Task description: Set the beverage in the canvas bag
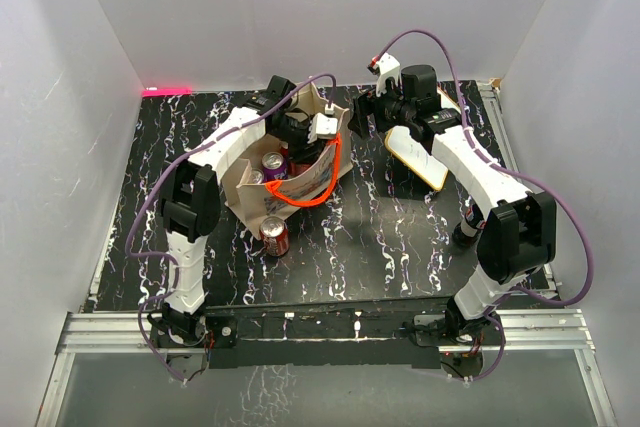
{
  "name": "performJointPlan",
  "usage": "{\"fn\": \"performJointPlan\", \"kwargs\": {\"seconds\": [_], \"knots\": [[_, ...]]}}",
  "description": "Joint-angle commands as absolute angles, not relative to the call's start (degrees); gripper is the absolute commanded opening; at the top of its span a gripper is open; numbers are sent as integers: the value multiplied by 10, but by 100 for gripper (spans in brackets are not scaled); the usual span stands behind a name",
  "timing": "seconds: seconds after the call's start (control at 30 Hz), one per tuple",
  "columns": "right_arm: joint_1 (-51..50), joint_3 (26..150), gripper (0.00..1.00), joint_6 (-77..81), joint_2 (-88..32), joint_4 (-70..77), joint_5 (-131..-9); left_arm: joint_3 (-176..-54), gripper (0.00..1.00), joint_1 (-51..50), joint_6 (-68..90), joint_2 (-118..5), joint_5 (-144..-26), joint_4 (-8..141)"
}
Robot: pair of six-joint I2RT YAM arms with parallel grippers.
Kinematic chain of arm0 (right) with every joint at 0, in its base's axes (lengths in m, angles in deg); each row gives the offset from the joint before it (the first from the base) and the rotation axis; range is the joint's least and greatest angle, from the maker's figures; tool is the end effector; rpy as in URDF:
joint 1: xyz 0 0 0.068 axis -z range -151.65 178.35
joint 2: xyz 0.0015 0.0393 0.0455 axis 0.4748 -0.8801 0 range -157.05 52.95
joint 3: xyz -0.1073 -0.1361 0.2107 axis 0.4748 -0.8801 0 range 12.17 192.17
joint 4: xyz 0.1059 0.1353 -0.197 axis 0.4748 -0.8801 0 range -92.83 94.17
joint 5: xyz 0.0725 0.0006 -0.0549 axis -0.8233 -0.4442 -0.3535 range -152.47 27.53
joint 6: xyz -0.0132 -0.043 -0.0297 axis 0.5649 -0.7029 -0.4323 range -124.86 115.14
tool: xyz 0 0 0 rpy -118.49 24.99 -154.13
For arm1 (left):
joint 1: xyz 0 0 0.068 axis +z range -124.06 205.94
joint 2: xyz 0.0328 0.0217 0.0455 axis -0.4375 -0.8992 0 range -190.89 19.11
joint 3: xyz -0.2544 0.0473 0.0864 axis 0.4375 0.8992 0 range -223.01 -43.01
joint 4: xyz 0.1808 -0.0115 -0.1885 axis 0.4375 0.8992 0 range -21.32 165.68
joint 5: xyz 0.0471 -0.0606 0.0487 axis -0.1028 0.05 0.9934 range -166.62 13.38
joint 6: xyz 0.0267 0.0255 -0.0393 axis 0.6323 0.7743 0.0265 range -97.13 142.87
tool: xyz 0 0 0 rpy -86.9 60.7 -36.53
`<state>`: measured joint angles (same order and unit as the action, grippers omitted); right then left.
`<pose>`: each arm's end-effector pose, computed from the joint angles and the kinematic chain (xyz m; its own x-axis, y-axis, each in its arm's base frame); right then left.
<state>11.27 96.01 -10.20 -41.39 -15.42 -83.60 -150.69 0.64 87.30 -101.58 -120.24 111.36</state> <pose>0.3638 0.1251 0.3373 -0.4241 -0.2212 -0.8782 -0.6141 0.7829 0.0994 0.4082 -0.2202 0.2615 0.2739 0.5929 -0.7573 0.9589 -0.1076 0.2626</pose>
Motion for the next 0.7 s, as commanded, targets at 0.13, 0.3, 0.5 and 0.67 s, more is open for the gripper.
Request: {"fn": "performJointPlan", "kwargs": {"seconds": [0.13,0.3,0.5,0.67], "knots": [[117,984,83,-98,-404,-140,-840,-1506,59,11,895,-1000,-1194,1126],[117,981,83,-97,-402,-139,-840,-1494,72,11,879,-989,-1192,1104],[117,974,83,-99,-395,-139,-842,-1495,91,11,861,-973,-1189,1098],[116,973,83,-103,-386,-144,-844,-1489,97,11,847,-953,-1179,1095]]}}
